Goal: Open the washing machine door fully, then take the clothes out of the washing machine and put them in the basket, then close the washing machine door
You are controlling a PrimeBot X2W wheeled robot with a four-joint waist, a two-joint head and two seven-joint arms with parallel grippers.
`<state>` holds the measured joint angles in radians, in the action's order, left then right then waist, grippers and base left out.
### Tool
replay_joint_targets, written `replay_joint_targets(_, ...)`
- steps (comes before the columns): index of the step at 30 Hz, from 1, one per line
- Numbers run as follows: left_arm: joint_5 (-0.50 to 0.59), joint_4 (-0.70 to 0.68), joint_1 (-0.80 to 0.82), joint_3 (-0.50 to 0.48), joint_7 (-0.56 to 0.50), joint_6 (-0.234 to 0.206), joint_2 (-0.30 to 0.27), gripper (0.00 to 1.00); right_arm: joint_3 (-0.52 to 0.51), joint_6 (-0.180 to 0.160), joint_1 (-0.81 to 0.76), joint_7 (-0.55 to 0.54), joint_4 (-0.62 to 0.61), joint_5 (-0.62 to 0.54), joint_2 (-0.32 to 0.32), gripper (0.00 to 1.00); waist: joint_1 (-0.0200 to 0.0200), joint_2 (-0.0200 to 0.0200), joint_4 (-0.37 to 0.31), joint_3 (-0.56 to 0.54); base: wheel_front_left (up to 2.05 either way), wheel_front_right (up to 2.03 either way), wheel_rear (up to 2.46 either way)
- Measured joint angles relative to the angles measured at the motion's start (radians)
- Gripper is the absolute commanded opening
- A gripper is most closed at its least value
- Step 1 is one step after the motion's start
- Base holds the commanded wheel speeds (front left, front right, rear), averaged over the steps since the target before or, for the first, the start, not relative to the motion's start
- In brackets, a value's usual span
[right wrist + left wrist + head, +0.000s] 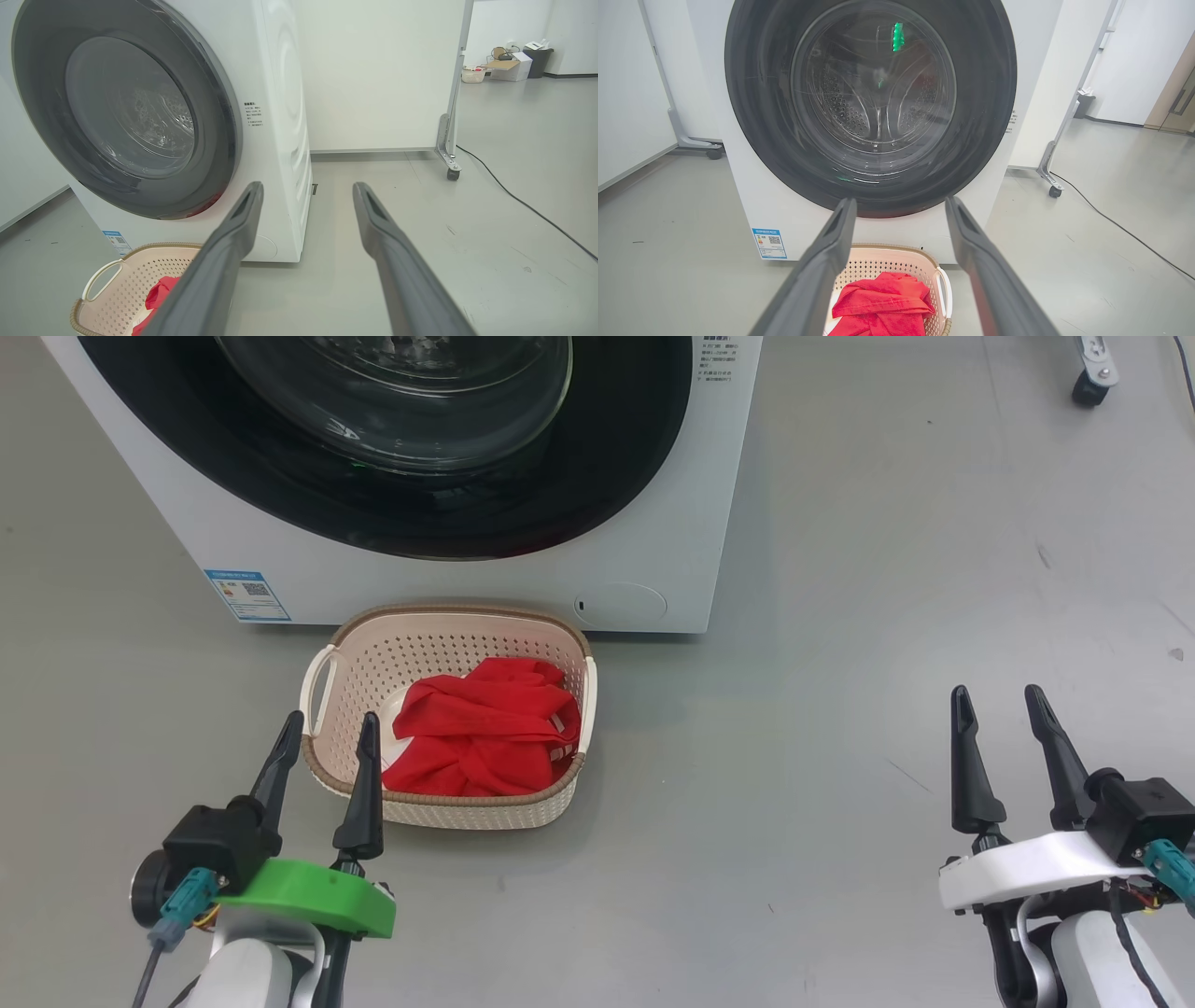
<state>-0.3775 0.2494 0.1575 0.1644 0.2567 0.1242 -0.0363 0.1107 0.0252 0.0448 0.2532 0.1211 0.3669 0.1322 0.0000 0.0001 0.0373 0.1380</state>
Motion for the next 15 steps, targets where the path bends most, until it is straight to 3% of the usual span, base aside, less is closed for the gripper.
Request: replay_joint_targets(15, -0.026, 0.005, 0.0, 0.041, 0.0, 0.0, -0.001, 1.0, -0.007, 0.005, -0.014, 0.0, -0.005, -0.006, -0.01, 1.0, 0.0, 0.0, 0.0, -0.001, 0.0, 0.0, 0.0)
